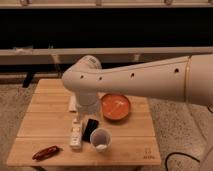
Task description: Move the arm in a circular motion
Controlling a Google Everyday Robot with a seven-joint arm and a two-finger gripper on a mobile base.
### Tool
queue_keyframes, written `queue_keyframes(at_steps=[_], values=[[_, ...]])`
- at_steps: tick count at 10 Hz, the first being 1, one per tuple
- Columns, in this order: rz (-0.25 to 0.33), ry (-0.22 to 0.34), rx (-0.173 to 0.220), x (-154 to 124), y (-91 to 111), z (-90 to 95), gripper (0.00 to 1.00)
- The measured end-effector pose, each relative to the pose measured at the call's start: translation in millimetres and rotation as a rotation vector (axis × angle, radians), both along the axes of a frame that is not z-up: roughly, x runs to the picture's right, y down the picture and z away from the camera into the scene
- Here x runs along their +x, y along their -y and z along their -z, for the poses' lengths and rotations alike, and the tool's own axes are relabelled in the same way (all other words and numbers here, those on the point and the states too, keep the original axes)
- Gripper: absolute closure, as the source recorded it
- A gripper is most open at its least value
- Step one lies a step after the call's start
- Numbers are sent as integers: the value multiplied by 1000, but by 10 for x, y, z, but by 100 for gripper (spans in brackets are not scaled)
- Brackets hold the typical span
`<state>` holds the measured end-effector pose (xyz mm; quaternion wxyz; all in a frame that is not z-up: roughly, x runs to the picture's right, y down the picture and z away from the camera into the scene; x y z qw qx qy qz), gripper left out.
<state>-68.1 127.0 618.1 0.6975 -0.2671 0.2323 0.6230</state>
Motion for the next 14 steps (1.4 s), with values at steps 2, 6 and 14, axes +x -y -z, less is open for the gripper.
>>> queue_keyframes(at_steps=[2,6,14], values=[[2,0,-1,45,-29,55,35],[-2,0,-3,142,-86,147,35],[-30,-5,-2,372,-155,268,35]])
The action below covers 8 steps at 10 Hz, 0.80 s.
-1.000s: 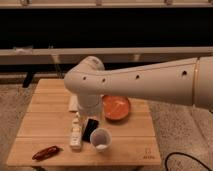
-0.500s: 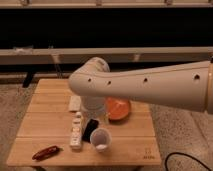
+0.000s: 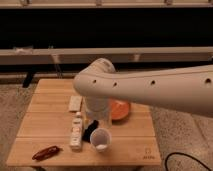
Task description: Move the arm in a circular motion
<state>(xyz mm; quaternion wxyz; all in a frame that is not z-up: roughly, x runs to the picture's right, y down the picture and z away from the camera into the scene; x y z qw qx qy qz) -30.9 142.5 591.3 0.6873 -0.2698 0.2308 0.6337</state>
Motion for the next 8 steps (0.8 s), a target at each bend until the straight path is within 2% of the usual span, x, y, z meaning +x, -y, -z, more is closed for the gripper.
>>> queue_keyframes(at_steps=[6,8], values=[[-22,-8,2,232,-11,25,35],[-36,-12,6,339,104,-96,35]])
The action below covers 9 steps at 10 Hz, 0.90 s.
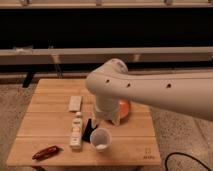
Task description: Move the arm in a circular motion
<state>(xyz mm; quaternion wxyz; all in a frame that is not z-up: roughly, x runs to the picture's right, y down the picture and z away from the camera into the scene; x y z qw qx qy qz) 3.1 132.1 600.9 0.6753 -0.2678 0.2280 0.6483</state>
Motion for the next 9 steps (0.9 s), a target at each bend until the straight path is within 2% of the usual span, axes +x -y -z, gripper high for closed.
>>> queue_keyframes(at_steps=[4,9], values=[[-24,-18,2,268,140,-152,35],[-33,-22,7,394,280,-313,35]])
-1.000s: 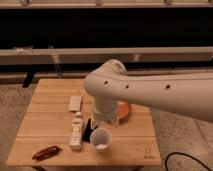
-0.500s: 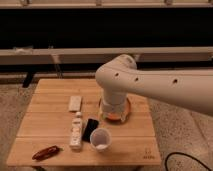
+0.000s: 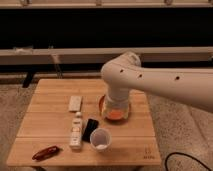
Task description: Move the arm in a circular motion
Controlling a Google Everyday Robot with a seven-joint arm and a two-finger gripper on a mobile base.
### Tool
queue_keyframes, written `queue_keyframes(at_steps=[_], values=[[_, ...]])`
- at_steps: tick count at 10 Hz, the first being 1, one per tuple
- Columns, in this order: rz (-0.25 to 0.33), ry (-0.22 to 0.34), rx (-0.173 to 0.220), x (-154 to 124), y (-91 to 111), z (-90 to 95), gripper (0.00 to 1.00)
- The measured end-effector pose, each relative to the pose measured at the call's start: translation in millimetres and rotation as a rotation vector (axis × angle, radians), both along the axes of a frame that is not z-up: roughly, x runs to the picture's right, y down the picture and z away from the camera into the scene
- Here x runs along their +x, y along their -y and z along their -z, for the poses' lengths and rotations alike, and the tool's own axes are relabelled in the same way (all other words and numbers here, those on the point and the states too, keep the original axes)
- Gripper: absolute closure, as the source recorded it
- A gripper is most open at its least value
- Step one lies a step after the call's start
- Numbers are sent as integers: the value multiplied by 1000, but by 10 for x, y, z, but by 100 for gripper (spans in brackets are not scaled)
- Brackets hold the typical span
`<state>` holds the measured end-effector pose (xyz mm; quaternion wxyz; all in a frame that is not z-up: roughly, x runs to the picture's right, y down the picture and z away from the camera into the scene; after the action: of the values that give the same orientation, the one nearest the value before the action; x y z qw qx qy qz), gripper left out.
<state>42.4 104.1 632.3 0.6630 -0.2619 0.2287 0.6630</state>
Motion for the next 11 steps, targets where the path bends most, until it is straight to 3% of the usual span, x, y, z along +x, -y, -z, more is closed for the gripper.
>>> queue_keyframes(at_steps=[11], values=[[19,5,1,43,273,-298,35]])
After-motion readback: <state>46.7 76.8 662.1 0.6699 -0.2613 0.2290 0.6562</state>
